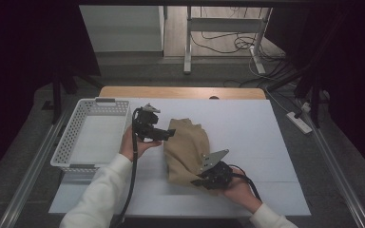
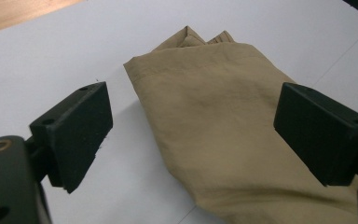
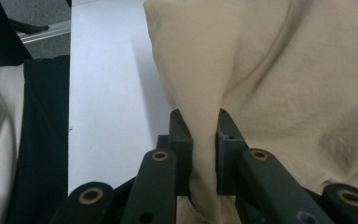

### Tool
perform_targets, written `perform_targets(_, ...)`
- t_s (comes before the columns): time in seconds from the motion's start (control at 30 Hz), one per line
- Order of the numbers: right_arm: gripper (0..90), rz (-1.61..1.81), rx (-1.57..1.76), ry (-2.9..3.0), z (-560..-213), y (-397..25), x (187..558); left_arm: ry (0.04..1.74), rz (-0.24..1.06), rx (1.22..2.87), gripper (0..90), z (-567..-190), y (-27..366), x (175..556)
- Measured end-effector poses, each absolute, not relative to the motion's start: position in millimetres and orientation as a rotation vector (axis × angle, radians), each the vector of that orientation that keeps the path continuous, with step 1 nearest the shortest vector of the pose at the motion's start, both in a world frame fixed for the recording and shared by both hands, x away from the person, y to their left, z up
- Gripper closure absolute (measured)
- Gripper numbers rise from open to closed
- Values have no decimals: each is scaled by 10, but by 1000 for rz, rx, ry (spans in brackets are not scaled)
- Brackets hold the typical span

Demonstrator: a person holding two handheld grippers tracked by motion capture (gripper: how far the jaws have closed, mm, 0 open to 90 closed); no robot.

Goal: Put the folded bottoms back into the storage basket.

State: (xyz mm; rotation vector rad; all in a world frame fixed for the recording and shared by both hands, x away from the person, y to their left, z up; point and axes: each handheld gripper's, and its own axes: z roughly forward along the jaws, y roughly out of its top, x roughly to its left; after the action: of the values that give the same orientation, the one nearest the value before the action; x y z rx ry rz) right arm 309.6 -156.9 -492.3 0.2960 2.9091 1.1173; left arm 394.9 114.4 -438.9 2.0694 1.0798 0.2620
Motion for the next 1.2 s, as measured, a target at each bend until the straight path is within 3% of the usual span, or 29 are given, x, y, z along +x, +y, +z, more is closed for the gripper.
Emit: perform_targets(1.2,801,1112,291,2911,-4946,-1544,3088,1125,202,2114,111,-4607,897,4410)
